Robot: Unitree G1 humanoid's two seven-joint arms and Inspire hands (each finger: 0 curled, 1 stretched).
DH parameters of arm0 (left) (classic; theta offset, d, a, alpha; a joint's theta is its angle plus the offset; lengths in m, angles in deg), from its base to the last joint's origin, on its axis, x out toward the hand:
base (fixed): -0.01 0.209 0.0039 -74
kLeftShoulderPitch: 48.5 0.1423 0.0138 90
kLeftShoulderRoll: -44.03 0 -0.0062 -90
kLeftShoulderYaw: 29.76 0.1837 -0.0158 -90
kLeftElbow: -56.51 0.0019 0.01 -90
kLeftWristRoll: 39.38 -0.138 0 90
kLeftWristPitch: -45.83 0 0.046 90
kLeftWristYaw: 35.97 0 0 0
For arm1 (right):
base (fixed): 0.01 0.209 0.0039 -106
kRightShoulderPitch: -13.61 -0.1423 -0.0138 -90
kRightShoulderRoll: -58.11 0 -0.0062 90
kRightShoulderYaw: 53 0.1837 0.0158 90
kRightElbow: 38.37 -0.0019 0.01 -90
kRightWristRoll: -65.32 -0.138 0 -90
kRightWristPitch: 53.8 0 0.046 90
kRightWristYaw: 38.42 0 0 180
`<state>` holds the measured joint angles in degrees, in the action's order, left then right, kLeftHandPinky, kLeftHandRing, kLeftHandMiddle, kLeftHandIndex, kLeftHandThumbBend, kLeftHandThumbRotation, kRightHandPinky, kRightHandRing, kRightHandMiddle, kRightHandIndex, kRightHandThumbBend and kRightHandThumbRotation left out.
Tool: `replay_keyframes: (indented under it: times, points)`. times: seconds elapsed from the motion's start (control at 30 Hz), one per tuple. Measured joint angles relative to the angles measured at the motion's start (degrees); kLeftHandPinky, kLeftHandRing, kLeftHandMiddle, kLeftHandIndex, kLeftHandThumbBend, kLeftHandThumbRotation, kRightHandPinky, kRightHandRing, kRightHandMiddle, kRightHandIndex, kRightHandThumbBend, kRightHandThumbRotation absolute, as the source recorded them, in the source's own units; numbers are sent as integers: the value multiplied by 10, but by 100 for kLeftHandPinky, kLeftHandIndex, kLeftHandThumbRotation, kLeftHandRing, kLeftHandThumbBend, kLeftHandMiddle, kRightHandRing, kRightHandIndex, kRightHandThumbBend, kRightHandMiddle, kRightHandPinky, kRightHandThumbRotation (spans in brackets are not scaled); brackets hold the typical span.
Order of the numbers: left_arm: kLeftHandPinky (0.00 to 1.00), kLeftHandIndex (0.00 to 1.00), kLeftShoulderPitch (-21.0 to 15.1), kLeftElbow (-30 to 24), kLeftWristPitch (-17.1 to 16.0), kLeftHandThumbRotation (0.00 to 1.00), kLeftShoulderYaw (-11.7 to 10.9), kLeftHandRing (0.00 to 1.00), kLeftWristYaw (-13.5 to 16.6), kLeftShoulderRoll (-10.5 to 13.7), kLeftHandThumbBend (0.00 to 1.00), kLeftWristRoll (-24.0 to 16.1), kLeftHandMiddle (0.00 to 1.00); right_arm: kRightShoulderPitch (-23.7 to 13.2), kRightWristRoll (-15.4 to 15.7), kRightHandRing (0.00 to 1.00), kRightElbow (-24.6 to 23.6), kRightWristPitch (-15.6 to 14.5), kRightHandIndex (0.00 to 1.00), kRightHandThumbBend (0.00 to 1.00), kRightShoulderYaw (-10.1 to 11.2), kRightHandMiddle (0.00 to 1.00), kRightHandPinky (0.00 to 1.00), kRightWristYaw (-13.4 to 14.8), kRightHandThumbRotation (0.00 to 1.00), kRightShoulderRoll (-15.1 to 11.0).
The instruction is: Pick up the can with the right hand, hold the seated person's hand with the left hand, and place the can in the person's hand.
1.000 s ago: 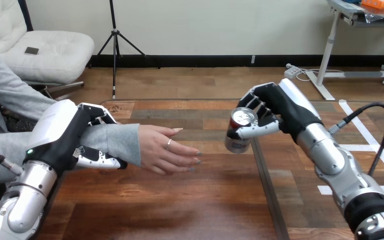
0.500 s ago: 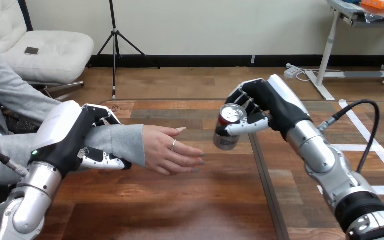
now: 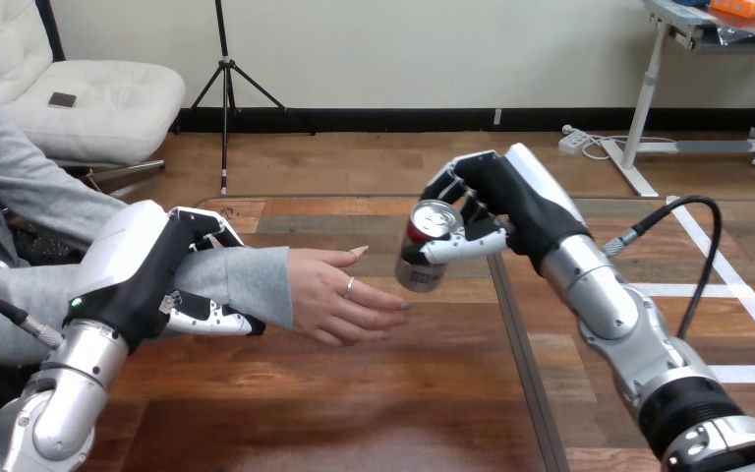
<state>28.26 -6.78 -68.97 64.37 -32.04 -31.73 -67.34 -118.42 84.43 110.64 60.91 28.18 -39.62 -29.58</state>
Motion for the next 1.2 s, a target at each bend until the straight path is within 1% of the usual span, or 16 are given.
replay_keyframes:
  times: [0.6,0.77,1.03,1.2]
  points:
    - [23,44,-9,10,1,0,1,27,0,-13,83,0,33,0,-13,33,-7,0,44,73,0,40,30,0,0,21]
    - [23,43,-12,13,0,0,2,27,3,-16,85,0,33,0,-13,33,-9,0,44,73,0,40,30,0,0,26]
    - [21,43,-16,22,-4,0,7,25,14,-19,85,0,31,0,-13,34,-25,0,44,73,0,40,31,0,0,33]
    - [20,43,-17,25,-4,0,10,24,16,-20,85,0,30,0,-13,34,-40,0,45,73,0,40,31,0,0,39]
